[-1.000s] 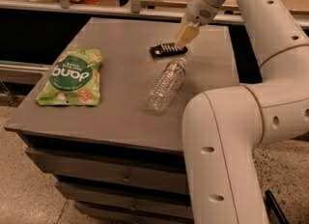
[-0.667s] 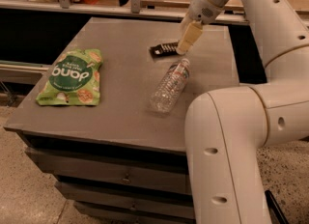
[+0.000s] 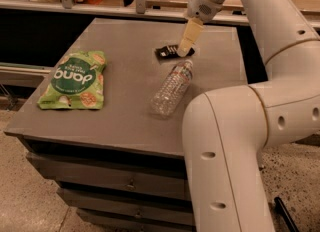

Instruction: Move rxbar chocolate near green rice chip bag

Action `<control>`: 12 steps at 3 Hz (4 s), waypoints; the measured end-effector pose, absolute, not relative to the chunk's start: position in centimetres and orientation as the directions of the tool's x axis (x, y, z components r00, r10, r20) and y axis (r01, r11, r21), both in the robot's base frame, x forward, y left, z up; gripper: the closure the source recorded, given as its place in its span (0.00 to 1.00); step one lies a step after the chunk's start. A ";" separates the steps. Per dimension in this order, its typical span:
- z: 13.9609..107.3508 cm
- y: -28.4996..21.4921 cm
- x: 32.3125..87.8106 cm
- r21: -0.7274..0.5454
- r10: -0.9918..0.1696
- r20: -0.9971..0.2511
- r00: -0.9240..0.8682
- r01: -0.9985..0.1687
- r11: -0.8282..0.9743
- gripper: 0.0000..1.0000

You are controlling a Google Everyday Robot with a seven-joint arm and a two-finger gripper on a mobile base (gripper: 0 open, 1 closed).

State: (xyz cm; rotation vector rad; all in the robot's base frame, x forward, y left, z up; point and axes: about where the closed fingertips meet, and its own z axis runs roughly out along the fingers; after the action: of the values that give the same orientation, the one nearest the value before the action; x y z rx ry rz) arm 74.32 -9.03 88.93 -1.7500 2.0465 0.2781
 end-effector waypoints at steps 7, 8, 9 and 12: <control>84.6 -7.6 75.9 -0.082 -0.908 -0.401 -0.124 -0.982 0.171 0.18; 84.7 -7.4 75.7 -0.084 -0.909 -0.404 -0.100 -0.986 0.145 0.41; 84.9 -7.0 75.5 -0.091 -0.912 -0.404 -0.072 -0.989 0.119 0.65; 85.4 -6.6 75.4 -0.097 -0.908 -0.415 -0.052 -0.990 0.101 0.87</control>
Offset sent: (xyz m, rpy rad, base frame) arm 0.0149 -0.0004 -0.0128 -0.0892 0.0641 -0.0222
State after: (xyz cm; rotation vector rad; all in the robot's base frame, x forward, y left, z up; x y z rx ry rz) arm 75.38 -6.61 85.35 -1.8601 2.0152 0.3022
